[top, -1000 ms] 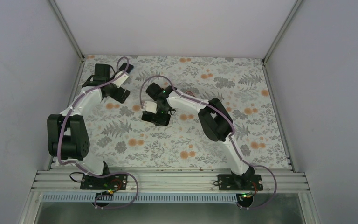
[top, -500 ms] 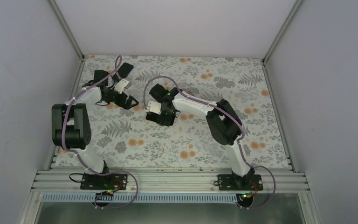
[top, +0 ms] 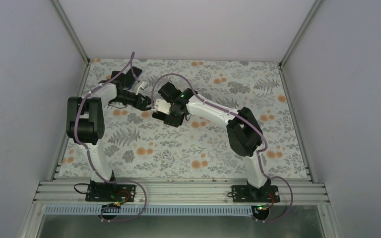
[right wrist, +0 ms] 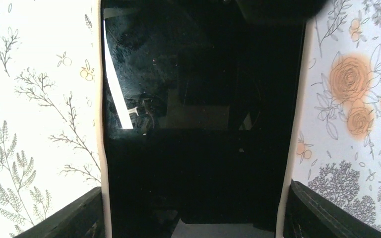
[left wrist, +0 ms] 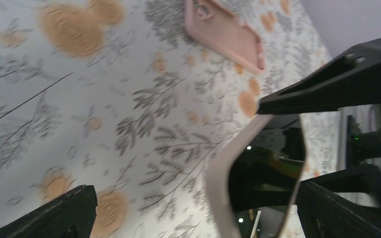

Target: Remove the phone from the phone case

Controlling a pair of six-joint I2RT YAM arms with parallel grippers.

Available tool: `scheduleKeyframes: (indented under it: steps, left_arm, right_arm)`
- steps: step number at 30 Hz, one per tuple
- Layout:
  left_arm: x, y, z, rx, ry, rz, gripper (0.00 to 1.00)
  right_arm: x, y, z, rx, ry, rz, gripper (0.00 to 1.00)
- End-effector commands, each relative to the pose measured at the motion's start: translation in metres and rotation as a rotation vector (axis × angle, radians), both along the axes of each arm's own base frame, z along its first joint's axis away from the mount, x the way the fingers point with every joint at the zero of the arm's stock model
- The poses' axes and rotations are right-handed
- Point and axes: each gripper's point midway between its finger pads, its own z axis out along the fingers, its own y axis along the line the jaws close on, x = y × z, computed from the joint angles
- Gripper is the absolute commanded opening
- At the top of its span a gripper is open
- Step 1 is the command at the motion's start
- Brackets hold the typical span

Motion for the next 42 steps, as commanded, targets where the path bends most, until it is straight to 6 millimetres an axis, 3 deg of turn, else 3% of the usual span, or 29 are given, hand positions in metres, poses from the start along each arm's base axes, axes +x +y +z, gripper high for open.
scheduleKeyframes:
  steps: [1, 11, 17, 23, 28, 31, 33, 35, 39, 41, 42]
  left_arm:
    - [-0.009, -0.017, 0.024, -0.139, 0.021, -0.062, 1.00]
    - [-0.029, -0.024, 0.019, -0.201, 0.085, -0.123, 0.99]
    - [-0.018, -0.030, 0.030, -0.224, 0.057, -0.126, 0.89]
    - [-0.012, -0.042, 0.032, -0.196, 0.036, -0.154, 0.58]
    - [-0.015, -0.046, 0.032, -0.194, 0.042, -0.172, 0.28]
    - [-0.019, -0.046, 0.035, -0.193, 0.036, -0.186, 0.18]
    - [-0.020, -0.046, 0.040, -0.205, 0.028, -0.197, 0.16]
    - [-0.020, -0.048, 0.047, -0.222, 0.019, -0.207, 0.10]
    - [-0.021, -0.049, 0.062, -0.254, -0.022, -0.262, 0.07]
    - [-0.025, -0.048, 0.068, -0.261, -0.018, -0.287, 0.07]
    - [-0.026, -0.048, 0.072, -0.266, -0.029, -0.302, 0.06]
  right_arm:
    - [0.020, 0.018, 0.031, 0.074, -0.112, -0.003, 0.65]
    - [0.042, 0.018, 0.044, 0.119, -0.185, -0.048, 0.61]
    - [0.034, 0.030, 0.051, 0.161, -0.160, -0.026, 0.60]
    - [0.027, 0.042, 0.065, 0.179, -0.188, -0.009, 0.58]
    - [0.031, 0.038, 0.070, 0.169, -0.222, -0.038, 0.58]
    - [0.032, 0.032, 0.071, 0.172, -0.235, -0.049, 0.58]
    - [0.033, 0.028, 0.073, 0.170, -0.242, -0.056, 0.58]
    - [0.033, 0.025, 0.074, 0.173, -0.240, -0.060, 0.64]
    - [0.027, 0.018, 0.087, 0.209, -0.204, -0.052, 0.89]
    - [0.028, 0.007, 0.095, 0.229, -0.176, -0.059, 0.99]
    - [0.031, -0.003, 0.100, 0.234, -0.160, -0.068, 1.00]
